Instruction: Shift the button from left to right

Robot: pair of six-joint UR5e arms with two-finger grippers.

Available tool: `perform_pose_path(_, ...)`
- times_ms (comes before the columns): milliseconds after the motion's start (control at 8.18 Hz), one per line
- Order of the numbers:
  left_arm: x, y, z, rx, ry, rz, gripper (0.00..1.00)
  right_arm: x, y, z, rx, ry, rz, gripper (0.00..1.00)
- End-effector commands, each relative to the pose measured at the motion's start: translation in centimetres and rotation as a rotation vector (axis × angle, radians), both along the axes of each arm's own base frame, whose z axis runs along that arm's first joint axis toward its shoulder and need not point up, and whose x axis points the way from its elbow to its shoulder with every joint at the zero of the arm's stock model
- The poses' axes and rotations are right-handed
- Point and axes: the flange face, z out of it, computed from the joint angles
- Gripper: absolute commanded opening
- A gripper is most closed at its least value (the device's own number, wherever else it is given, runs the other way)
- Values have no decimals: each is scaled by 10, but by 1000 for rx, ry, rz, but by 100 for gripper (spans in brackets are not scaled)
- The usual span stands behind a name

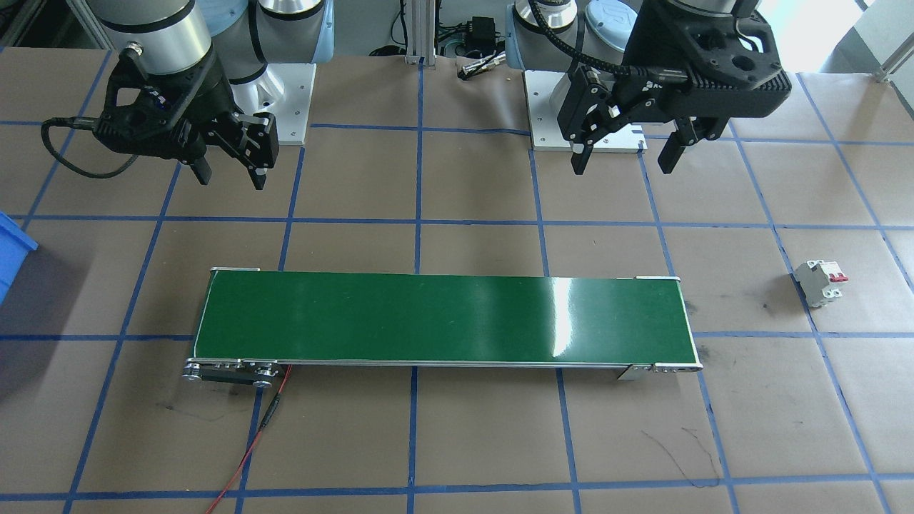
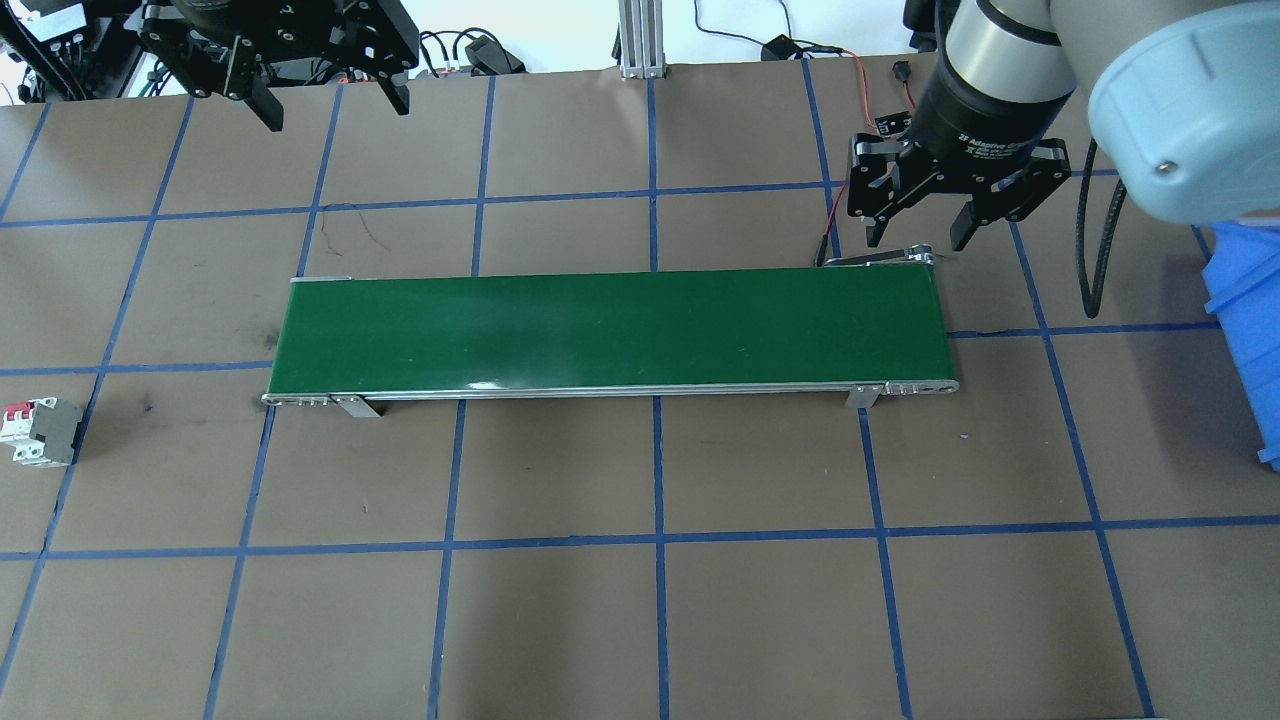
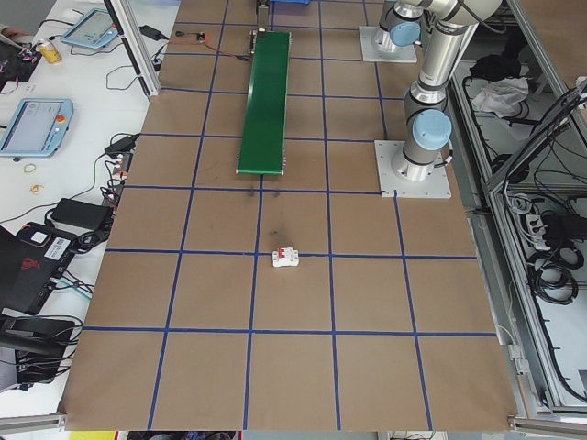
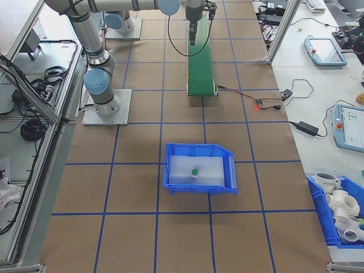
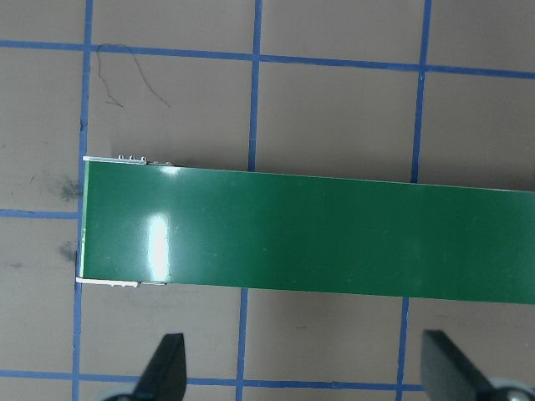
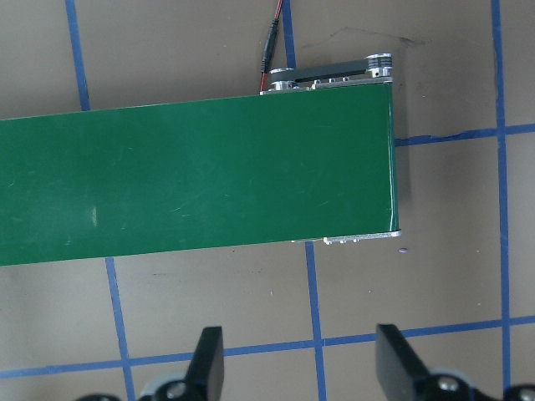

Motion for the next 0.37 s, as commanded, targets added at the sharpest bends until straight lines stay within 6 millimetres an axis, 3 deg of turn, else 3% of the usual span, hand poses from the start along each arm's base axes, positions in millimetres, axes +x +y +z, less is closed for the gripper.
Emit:
perform_pose_path(0, 0, 0, 0, 0, 0, 0, 100, 2, 1, -1, 4, 0, 11, 72)
perform_pose_path(244, 0, -1, -2, 3, 0, 0, 100, 2, 1, -1, 6, 7, 25, 72)
